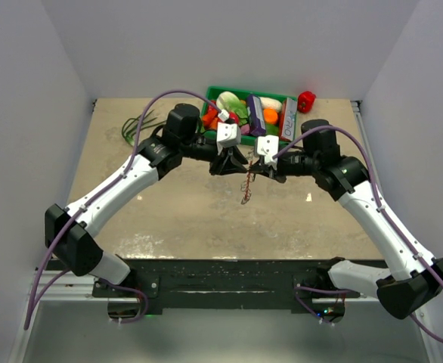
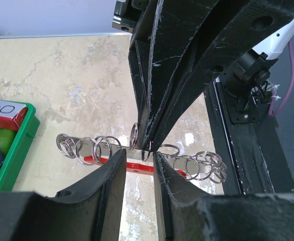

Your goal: Remove the keys from the keyring

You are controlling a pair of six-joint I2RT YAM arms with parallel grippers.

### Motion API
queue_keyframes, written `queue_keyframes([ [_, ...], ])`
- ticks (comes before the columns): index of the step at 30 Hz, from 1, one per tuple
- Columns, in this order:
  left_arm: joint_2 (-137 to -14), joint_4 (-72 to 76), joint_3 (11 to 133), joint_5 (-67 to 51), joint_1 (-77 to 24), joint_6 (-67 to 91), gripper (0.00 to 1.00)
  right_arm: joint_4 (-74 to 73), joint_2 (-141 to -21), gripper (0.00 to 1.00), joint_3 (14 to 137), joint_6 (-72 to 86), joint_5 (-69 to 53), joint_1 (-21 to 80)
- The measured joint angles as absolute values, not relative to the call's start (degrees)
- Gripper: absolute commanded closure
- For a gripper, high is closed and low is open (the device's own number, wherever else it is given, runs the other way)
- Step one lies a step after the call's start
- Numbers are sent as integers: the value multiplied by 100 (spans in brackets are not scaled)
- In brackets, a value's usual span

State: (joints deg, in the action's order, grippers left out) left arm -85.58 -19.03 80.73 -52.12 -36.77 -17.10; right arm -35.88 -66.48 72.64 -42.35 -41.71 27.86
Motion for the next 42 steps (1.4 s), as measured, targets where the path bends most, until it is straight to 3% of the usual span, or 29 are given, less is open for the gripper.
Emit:
queue_keyframes([
  [8,-8584,-1892,8073,-5214,-3680,-1708,75,-3548,-6648,100,7264,-4202,-4178,2786],
  [16,-8602,-1894,8073,-5269,-3684,-1704,91,-3529,-6648,100,7264,-4200,-4169,2783],
  [18,-8604,-1894,8073,-5273,-3684,-1704,100,-3529,-6648,100,7264,-4198,-4169,2783],
  [22,-8604,-1896,8073,-5299,-3684,-1710,100,-3514,-6648,100,7264,-4167,-4160,2775],
  [28,-8626,-1894,8073,-5404,-3682,-1706,100,-3522,-6648,82,7264,-4158,-4154,2775],
  [32,-8626,-1900,8073,-5518,-3671,-1704,100,-3522,-6630,62,7264,-4176,-4167,2775],
  [36,-8624,-1953,8073,-5699,-3680,-1704,100,-3548,-6584,55,7264,-4244,-4215,2762],
  [42,-8595,-1955,8066,-5874,-3675,-1702,100,-3645,-6348,53,7271,-4274,-4322,2596],
])
